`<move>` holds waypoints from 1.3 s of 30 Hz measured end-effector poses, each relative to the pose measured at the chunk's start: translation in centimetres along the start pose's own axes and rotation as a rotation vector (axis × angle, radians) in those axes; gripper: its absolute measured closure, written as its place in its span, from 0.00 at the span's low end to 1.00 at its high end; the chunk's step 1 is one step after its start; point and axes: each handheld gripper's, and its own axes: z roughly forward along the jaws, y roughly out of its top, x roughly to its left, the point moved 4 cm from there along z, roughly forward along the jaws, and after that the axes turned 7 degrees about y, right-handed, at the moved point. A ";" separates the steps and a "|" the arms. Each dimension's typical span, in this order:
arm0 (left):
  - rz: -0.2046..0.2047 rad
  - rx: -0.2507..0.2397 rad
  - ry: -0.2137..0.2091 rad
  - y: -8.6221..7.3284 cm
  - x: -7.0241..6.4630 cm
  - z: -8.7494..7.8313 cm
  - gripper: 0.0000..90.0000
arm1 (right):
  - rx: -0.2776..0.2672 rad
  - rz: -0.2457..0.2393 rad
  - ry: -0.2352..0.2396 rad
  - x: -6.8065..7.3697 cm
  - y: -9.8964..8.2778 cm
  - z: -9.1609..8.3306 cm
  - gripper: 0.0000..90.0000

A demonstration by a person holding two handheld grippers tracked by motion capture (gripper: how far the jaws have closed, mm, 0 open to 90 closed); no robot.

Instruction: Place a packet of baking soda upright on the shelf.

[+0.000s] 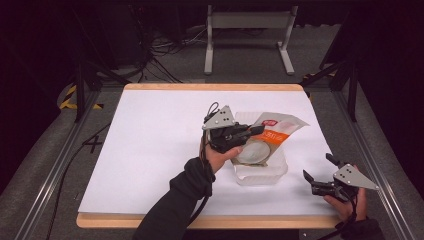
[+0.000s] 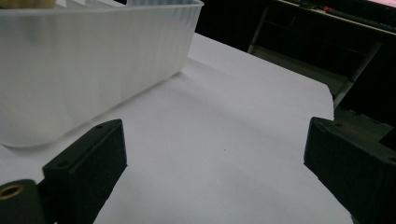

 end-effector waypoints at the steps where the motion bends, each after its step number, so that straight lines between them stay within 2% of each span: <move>1: 0.003 0.000 0.010 -0.1 -0.1 0.3 1.00 | 0.000 0.000 0.000 0.0 0.0 0.0 0.07; 3: -0.007 -0.012 -0.009 -0.4 -0.2 0.9 1.00 | -0.001 -0.002 -0.001 0.0 0.0 0.0 0.07; 4: -0.005 -0.019 -0.002 -0.6 -0.3 1.2 1.00 | -0.002 -0.001 -0.001 0.0 0.0 0.0 0.07; 10: -0.051 -0.053 -0.043 -2.3 -0.7 2.5 1.00 | -0.001 -0.004 -0.003 0.0 0.0 0.0 0.07; 13: -0.088 -0.065 -0.060 -3.5 -0.4 2.4 1.00 | 0.000 -0.001 0.000 0.0 0.0 0.0 0.07; 17: -0.111 -0.062 -0.064 -5.1 -0.1 2.1 1.00 | 0.000 -0.005 -0.005 0.0 0.0 0.0 0.07; 19: -0.141 -0.070 -0.072 -5.7 0.2 1.6 1.00 | 0.000 -0.001 -0.003 0.0 0.0 0.0 0.07; 21: -0.132 -0.060 -0.064 -6.0 0.4 1.1 1.00 | -0.001 -0.002 -0.004 0.0 0.0 0.0 0.07; 25: -0.076 0.004 -0.059 -6.6 0.1 0.2 1.00 | 0.001 -0.001 -0.004 0.0 0.0 0.0 0.07; 27: -0.066 0.019 -0.061 -6.8 0.0 -0.2 1.00 | 0.000 -0.001 -0.004 0.0 0.0 0.0 0.07; 39: -0.052 0.073 -0.046 -8.1 0.6 -1.0 1.00 | -0.001 -0.002 -0.006 0.0 0.0 0.0 0.07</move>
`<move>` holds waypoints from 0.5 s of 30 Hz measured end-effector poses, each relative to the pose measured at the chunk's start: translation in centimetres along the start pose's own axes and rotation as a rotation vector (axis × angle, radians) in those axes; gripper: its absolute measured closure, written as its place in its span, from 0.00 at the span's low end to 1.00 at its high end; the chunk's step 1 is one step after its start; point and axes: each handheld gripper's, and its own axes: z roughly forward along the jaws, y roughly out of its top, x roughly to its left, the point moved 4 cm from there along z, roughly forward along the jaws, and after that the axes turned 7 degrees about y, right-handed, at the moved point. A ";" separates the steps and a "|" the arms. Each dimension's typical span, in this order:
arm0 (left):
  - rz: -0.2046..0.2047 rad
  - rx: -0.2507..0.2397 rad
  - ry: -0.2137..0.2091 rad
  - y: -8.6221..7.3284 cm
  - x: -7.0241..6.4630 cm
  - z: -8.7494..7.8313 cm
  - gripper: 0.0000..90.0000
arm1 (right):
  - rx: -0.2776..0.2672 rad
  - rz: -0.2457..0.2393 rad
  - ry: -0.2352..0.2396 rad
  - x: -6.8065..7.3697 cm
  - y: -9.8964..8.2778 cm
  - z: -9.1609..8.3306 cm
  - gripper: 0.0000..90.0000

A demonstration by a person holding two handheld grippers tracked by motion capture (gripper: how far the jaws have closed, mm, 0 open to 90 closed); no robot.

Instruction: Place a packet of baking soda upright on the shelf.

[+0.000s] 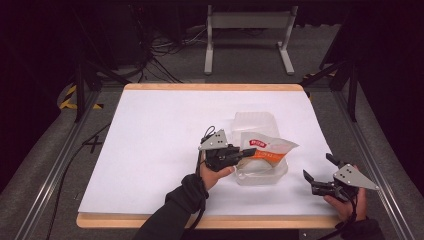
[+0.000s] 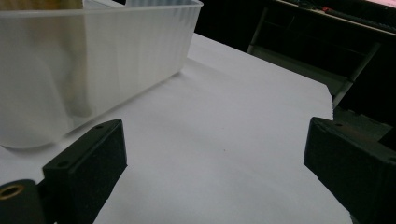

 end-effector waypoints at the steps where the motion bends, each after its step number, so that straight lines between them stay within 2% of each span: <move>1: 0.001 0.005 0.004 -0.1 0.1 0.0 1.00 | 0.001 0.001 0.001 0.0 0.0 0.0 0.07; 4: 0.004 0.020 0.005 -0.4 0.2 -0.1 1.00 | -0.003 0.004 0.000 0.0 0.0 0.0 0.07; 9: 0.037 0.050 0.018 -0.7 0.2 -0.2 1.00 | -0.001 0.000 0.000 0.0 0.0 0.0 0.07; 13: 0.038 0.053 0.019 -0.7 0.3 -0.2 1.00 | -0.001 0.001 0.000 0.0 0.0 0.0 0.07; 15: 0.055 0.055 0.023 -0.4 0.2 -0.2 1.00 | -0.001 -0.001 0.000 0.0 0.0 0.0 0.07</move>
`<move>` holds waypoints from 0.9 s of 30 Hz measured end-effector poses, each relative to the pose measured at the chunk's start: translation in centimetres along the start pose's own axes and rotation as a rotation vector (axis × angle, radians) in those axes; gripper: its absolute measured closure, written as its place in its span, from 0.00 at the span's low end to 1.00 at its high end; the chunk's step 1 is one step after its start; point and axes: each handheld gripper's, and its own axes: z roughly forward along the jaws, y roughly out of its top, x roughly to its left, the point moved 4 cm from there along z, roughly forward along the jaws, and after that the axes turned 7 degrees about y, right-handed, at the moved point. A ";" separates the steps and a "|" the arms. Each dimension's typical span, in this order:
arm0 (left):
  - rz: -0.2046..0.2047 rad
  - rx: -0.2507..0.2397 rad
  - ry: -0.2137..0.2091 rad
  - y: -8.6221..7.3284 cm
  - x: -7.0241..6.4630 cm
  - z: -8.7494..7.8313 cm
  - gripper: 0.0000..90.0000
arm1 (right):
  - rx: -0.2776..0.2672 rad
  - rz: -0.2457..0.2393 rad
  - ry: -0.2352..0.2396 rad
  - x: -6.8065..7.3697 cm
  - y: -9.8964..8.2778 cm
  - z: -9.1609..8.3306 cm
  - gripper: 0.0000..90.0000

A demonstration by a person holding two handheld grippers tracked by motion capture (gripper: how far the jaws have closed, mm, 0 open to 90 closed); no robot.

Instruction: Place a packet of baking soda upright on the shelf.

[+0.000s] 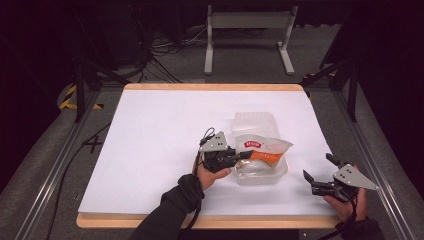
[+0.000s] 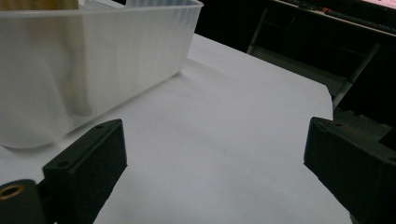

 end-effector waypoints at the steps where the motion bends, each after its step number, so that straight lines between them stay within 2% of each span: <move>1: 0.017 0.007 0.002 0.2 0.0 -0.1 1.00 | -0.001 0.000 -0.001 0.0 0.0 0.0 0.07; 8: 0.068 0.024 0.020 1.1 -0.6 -0.2 1.00 | -0.008 0.002 -0.002 0.0 0.0 -0.1 0.07; 12: 0.080 0.032 0.025 1.3 -0.8 -0.2 0.99 | -0.010 0.001 -0.004 0.0 0.0 -0.1 0.07; 16: 0.119 0.055 0.038 1.7 -1.0 -0.4 0.99 | -0.009 0.000 -0.005 0.0 0.0 -0.1 0.07; 23: 0.137 0.060 0.049 2.4 -1.2 -0.7 0.98 | -0.010 0.003 -0.004 0.0 0.0 -0.1 0.07; 27: 0.158 0.048 0.067 3.4 -0.9 -2.0 0.95 | -0.010 0.003 -0.005 0.0 0.0 -0.1 0.07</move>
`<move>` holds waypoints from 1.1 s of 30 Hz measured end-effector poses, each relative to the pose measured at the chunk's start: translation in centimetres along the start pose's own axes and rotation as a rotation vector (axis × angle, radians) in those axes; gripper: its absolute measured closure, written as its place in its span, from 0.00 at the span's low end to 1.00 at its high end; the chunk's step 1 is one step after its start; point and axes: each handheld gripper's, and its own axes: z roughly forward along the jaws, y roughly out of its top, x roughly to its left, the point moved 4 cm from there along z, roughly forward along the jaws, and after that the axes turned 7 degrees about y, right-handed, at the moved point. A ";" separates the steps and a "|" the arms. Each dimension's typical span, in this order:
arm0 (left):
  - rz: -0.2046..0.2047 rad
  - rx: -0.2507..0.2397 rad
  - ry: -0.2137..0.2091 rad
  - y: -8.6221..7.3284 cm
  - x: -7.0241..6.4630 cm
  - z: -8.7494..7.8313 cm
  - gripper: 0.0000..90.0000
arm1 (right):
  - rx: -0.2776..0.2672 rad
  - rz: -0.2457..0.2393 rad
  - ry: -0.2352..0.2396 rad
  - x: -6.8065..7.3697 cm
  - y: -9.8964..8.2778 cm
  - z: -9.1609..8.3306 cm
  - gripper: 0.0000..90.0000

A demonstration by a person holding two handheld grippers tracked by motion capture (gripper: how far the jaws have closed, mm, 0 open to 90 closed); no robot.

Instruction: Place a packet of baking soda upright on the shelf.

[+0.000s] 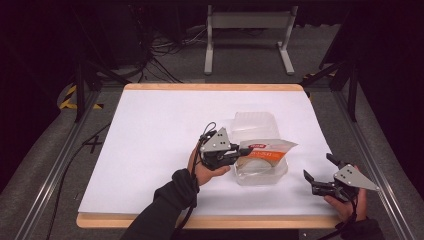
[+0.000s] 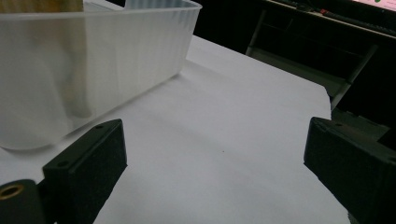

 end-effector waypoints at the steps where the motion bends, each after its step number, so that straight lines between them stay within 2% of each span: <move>1: 0.004 -0.003 0.009 0.2 0.2 -0.4 0.95 | 0.000 -0.001 0.000 0.0 0.0 0.0 0.07; 4: 0.011 -0.005 0.018 0.7 0.5 -1.2 0.92 | 0.000 0.000 0.000 0.0 0.0 0.0 0.07; 5: 0.035 0.000 0.034 1.0 0.7 -2.0 0.91 | 0.000 0.000 0.000 0.0 0.0 0.0 0.07; 6: 0.035 0.000 0.034 1.0 0.7 -2.0 0.89 | 0.000 0.000 0.000 0.0 0.0 0.0 0.07; 9: 0.069 0.019 0.056 1.0 0.9 -3.3 0.89 | 0.003 -0.003 0.000 0.0 0.0 0.0 0.07; 11: 0.081 0.029 0.089 1.1 1.3 -4.0 0.85 | 0.005 -0.002 -0.001 0.0 0.0 0.0 0.07; 15: 0.076 0.024 0.146 1.0 2.3 -5.7 0.76 | 0.003 -0.005 -0.002 0.0 0.0 0.0 0.07; 16: 0.073 0.030 0.168 0.9 2.5 -6.0 0.75 | 0.003 -0.003 -0.002 0.0 0.0 0.0 0.07; 18: 0.093 0.055 0.202 0.6 2.9 -6.4 0.73 | 0.005 -0.002 -0.001 0.0 0.0 0.0 0.07; 23: 0.127 0.099 0.255 -0.1 3.4 -6.8 0.64 | 0.005 -0.002 -0.002 0.0 0.0 0.0 0.07; 26: 0.118 0.130 0.286 -1.1 3.9 -6.7 0.54 | 0.005 -0.005 -0.003 0.0 0.0 0.0 0.07; 28: 0.105 0.145 0.288 -1.5 4.2 -6.6 0.48 | 0.005 -0.006 -0.002 0.0 0.0 0.0 0.07; 29: 0.100 0.167 0.298 -2.0 4.4 -6.5 0.48 | 0.005 -0.005 -0.002 0.0 0.0 0.0 0.07; 31: 0.088 0.210 0.302 -2.8 4.7 -6.2 0.38 | 0.006 -0.003 -0.001 0.0 0.0 0.0 0.07; 33: 0.089 0.251 0.327 -3.7 5.1 -5.9 0.28 | 0.006 -0.004 -0.001 0.1 0.0 0.0 0.07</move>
